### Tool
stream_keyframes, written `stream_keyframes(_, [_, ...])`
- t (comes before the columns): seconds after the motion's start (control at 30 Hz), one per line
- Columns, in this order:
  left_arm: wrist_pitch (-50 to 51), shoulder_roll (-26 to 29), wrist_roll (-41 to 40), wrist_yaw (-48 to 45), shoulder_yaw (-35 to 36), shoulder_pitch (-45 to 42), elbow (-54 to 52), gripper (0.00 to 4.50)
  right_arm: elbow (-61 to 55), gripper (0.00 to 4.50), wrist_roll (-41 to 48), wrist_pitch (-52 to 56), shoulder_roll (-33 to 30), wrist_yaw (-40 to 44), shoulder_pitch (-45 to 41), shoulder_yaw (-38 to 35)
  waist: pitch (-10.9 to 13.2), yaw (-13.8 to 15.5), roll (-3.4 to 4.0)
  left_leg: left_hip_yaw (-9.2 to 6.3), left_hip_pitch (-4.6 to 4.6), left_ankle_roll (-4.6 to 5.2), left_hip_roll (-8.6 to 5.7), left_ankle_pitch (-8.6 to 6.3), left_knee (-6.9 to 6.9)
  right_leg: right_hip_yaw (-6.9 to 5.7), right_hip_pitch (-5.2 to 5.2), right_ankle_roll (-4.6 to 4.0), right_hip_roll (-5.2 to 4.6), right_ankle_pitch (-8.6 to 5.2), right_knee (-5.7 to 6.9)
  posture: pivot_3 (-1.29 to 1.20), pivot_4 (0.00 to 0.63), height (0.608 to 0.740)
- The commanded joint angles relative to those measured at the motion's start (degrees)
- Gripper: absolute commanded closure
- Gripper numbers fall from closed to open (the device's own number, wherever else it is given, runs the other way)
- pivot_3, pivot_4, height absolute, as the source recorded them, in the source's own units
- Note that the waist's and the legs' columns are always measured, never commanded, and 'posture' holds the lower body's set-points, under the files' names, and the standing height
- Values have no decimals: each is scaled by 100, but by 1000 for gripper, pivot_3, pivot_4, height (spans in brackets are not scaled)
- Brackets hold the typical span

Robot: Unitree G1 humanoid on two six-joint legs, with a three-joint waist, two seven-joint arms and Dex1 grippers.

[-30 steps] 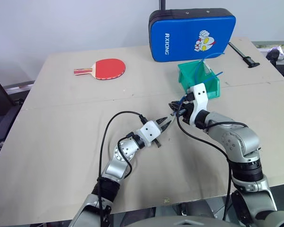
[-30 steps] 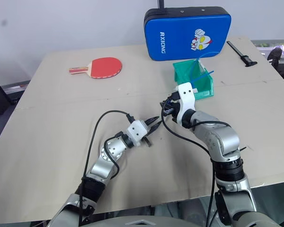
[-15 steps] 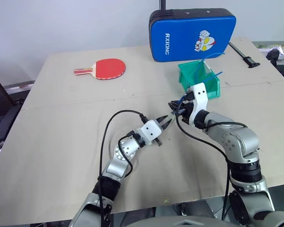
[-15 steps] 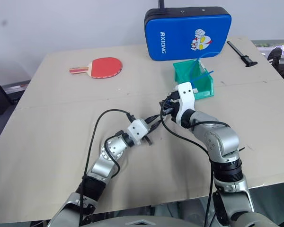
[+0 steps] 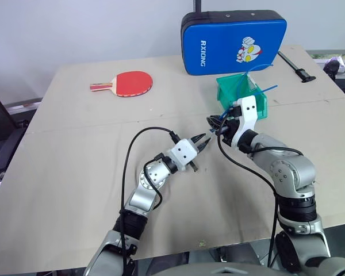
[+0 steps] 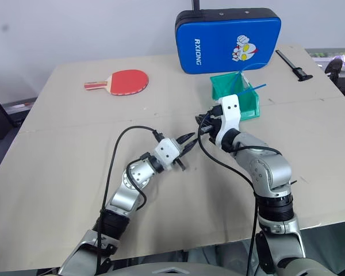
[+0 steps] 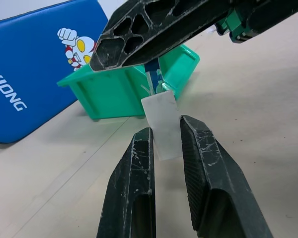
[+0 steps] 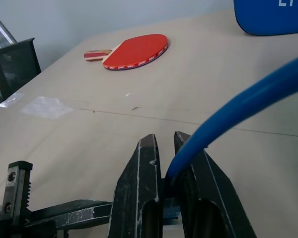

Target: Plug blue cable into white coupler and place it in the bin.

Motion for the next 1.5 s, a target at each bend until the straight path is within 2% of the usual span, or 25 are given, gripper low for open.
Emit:
stream_keyframes(0.03, [-255,-165,-193,78,49,-589,-1083,4283,346,4500,-66,215,-14,143,256,405,0,-1,0,0,0,0,0,0,0,0,0,0,0,0,0,0,150,740])
stream_keyframes(0.33, [48,-271,-323,104,110,-785,-1393,4283,412,4500,-166,157,-2,248,420,524,0,-2,0,0,0,0,0,0,0,0,0,0,0,0,1,0,150,740])
stream_keyframes(0.47, [94,-253,-303,76,84,-727,-1347,4283,443,4500,-164,-94,153,195,365,337,0,-4,0,1,0,0,0,0,1,0,0,0,0,0,1,0,150,740])
stream_keyframes(0.5, [103,-249,-301,70,79,-700,-1328,4283,452,3704,-160,-148,204,149,337,263,1,-3,-7,0,0,0,0,0,1,0,0,0,1,0,1,0,150,740])
stream_keyframes(0.53, [129,-238,-299,68,80,-656,-1314,4283,456,3424,-185,-335,216,178,292,208,2,-6,-7,0,1,0,0,0,1,0,0,0,1,0,2,0,150,740])
stream_keyframes(0.63, [318,-251,-399,76,172,-531,-1296,4283,372,1938,-200,-813,199,279,179,-15,1,-10,-9,4,0,0,-1,0,4,4,-3,0,1,0,5,0,150,740])
stream_keyframes(0.73, [340,-246,-433,61,221,-516,-1279,4283,250,402,-98,-842,106,355,183,-96,1,-9,-9,4,-1,0,-2,0,4,4,-3,0,1,0,4,0,150,740])
stream_keyframes(0.77, [332,-240,-432,50,222,-519,-1273,4283,219,90,-54,-805,73,382,181,-110,2,-2,-12,4,-1,0,-1,0,4,4,-3,0,1,0,4,0,150,740])
stream_keyframes(0.97, [309,-269,-439,-19,176,-534,-1250,4283,-80,90,413,-602,-12,764,190,7,2,-12,-11,4,0,0,-1,0,3,6,-3,0,2,0,5,0,150,740])
stream_keyframes(1.07, [323,-263,-463,-53,165,-526,-1247,4283,-90,871,428,-662,39,730,194,43,2,-11,-11,4,0,0,-1,0,3,6,-3,0,2,0,5,0,150,740])
stream_keyframes(1.23, [335,-225,-488,-91,175,-489,-1259,4283,-48,2976,439,-782,53,734,170,47,2,6,-12,4,-1,0,-2,0,4,5,-3,0,0,0,3,0,150,740])
stream_keyframes(1.3, [339,-220,-492,-108,178,-479,-1258,4283,-26,4046,437,-835,69,727,147,39,2,-2,-12,4,-1,0,-2,0,4,5,-3,0,1,0,3,0,150,740])
stream_keyframes(1.5, [475,-228,-635,-230,178,-438,-1294,4283,5,4111,362,-1029,80,782,108,84,2,-12,-12,4,0,0,-2,0,4,6,-4,0,2,0,5,0,150,740])
